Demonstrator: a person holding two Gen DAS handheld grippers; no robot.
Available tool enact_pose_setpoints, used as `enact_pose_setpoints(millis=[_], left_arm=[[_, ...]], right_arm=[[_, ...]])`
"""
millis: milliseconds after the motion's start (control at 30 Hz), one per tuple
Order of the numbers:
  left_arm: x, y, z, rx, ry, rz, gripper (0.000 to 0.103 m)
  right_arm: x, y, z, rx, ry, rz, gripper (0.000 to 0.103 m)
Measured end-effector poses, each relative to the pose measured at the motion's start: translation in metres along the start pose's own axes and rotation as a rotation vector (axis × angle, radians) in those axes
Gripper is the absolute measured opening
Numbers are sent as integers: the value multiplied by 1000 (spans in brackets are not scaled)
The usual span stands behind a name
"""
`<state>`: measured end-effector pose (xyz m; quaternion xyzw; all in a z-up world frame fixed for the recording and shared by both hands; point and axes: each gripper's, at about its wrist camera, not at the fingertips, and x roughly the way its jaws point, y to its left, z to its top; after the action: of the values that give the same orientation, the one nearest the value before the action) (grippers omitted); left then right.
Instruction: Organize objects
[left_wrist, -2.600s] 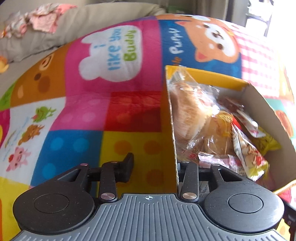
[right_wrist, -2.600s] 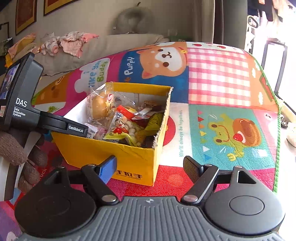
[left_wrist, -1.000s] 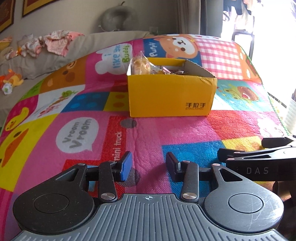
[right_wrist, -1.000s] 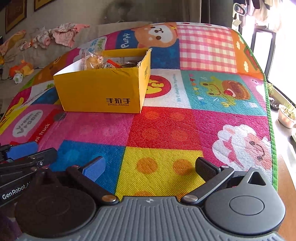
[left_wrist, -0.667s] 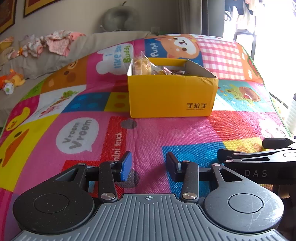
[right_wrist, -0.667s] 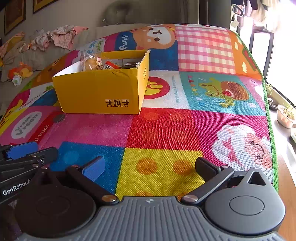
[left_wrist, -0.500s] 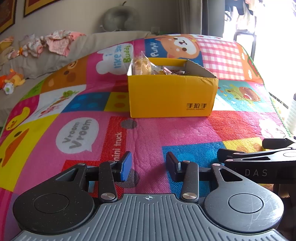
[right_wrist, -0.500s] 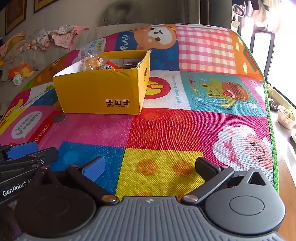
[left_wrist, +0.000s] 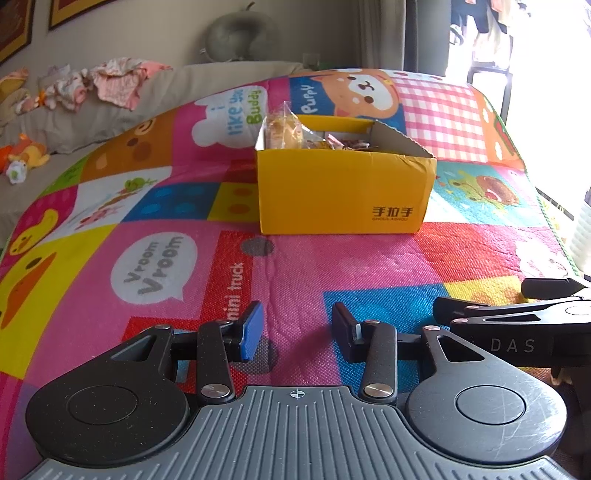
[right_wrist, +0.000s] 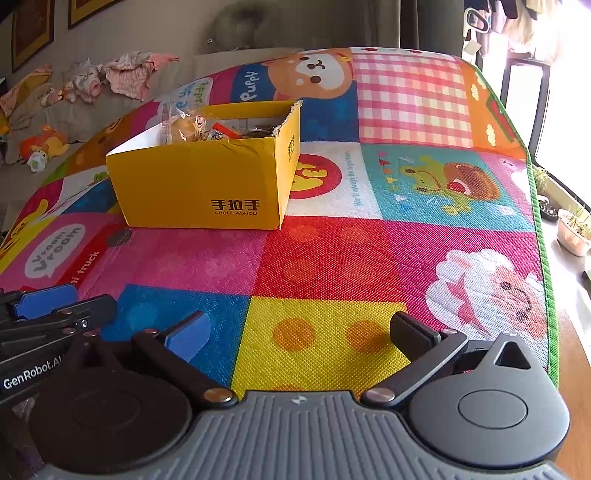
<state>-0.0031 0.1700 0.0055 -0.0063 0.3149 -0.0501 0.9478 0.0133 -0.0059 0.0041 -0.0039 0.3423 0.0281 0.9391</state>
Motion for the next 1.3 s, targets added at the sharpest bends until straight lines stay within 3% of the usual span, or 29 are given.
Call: enact_pose_setpoints(millis=[1300], left_arm=[[-5,-8,-3,40,-3,18,44]], right_arm=[[-3,0,-3,-4,-11,-1,103]])
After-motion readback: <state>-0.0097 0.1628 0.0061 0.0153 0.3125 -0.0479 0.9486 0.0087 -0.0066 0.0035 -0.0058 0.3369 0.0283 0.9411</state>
